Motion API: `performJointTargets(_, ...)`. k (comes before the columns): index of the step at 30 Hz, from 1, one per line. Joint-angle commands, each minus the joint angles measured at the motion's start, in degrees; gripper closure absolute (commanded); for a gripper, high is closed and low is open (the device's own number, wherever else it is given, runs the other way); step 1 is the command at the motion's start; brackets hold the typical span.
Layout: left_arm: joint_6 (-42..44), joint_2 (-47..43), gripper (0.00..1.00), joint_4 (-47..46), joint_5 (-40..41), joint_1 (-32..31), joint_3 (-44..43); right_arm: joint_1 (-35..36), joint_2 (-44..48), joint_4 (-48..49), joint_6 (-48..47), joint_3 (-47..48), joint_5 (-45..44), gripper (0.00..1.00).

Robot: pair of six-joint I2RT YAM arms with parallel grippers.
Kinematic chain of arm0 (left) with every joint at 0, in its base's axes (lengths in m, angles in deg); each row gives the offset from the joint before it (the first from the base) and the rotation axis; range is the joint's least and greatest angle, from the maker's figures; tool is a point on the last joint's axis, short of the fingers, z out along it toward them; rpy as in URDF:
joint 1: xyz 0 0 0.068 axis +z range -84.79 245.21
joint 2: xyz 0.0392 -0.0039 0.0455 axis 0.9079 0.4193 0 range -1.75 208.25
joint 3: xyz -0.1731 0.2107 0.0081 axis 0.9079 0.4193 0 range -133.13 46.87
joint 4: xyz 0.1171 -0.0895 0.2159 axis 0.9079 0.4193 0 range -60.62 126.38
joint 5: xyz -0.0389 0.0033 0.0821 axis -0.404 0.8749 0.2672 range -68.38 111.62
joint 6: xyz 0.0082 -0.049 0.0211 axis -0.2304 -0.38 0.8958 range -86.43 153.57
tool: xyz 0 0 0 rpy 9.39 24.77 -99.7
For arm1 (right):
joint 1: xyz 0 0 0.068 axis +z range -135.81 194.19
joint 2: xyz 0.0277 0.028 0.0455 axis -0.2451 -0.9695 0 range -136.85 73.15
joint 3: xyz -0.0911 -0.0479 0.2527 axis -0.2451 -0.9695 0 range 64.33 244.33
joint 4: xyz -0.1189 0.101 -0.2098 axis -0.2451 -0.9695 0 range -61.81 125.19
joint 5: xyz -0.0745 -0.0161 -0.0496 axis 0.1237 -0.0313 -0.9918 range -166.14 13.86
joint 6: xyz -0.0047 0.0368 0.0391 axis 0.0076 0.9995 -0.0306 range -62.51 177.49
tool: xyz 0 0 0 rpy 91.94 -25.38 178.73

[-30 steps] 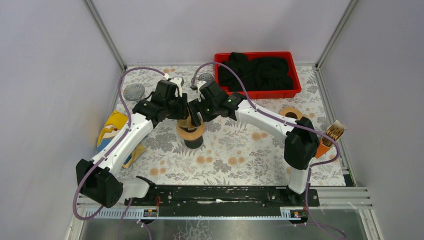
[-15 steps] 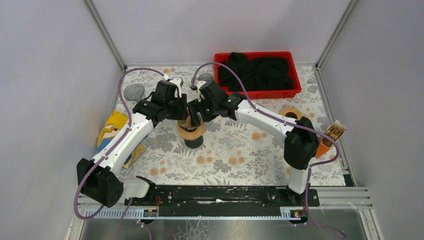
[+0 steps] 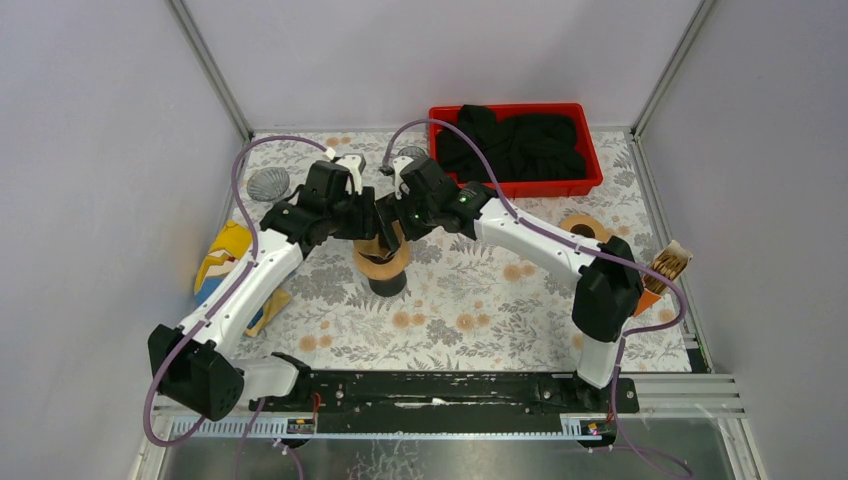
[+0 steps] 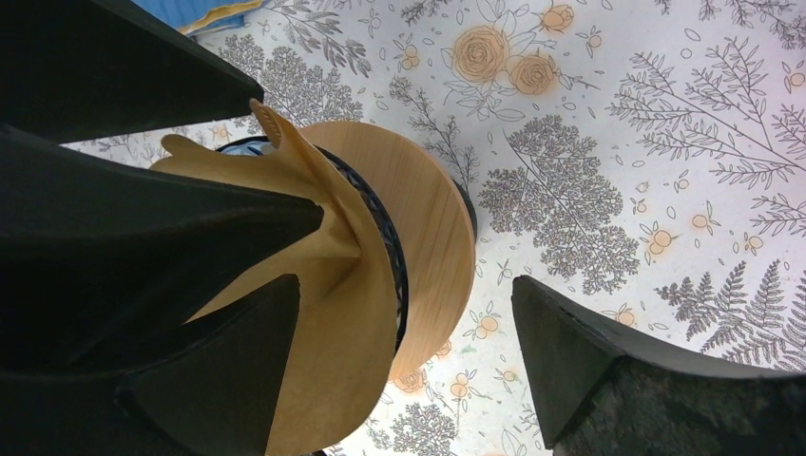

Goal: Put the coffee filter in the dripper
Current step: Place the coffee filter in the coffee dripper.

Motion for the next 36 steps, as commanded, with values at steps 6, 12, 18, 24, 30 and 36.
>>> performJointTargets(6, 1.47, -1.09, 0.4, -2.46, -1.9, 0.22, 0.34, 0.62, 3.03, 1.52, -0.65, 2.85, 0.07, 0.09)
performJointTargets(12, 1.43, -1.18, 0.38, -2.06, -1.19, 0.2, 0.98, 0.62, 1.72, 0.88, -0.58, 2.79, -2.58, 0.09)
performJointTargets(18, 0.4, -2.91, 0.34, -1.6, -0.39, 0.18, 0.45, 0.62, 1.73, 0.79, -0.43, 2.16, -3.4, 0.09)
performJointTargets(24, -0.54, -2.99, 0.34, 0.45, 1.48, 0.2, 0.52, 0.63, 1.5, 0.84, -0.38, 2.41, -3.31, 0.09)
performJointTargets(30, -1.26, -3.51, 0.35, 0.97, 2.26, 0.2, 3.15, 0.63, -0.18, 0.29, -0.39, 2.76, -3.96, 0.09)
performJointTargets(36, -1.17, -2.77, 0.38, 1.15, 2.98, 0.2, 4.2, 0.62, -1.63, -0.52, -0.22, 2.94, -5.5, 0.09)
